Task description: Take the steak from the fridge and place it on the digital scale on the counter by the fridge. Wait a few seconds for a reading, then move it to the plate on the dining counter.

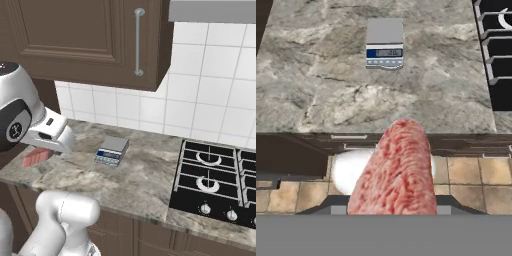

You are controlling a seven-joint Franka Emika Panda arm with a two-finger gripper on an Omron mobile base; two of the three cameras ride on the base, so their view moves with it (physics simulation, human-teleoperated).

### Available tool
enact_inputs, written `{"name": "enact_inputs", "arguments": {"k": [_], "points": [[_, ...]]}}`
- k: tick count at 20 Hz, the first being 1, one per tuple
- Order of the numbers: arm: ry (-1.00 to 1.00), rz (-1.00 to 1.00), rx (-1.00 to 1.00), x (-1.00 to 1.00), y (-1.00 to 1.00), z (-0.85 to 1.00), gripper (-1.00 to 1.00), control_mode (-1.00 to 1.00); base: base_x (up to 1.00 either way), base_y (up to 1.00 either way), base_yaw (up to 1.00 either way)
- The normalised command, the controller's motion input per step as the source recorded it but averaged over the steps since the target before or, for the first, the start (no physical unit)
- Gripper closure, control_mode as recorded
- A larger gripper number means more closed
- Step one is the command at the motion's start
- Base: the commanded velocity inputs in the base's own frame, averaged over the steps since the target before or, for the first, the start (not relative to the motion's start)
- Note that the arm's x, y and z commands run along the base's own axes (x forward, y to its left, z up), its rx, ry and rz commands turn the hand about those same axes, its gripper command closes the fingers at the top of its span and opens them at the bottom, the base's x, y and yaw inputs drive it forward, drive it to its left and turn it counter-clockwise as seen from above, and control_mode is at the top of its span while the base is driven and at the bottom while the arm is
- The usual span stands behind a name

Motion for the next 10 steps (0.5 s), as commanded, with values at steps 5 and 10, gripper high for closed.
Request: {"name": "enact_inputs", "arguments": {"k": [5, 10], "points": [[-0.03, 0.04, -0.03, 0.87, 0.00, -0.58, 1.00, -1.00, 0.00, 0.00, 0.00], [0.00, 0.00, -0.01, 0.81, 0.00, -0.82, 1.00, -1.00, 0.00, 0.00, 0.00]]}}
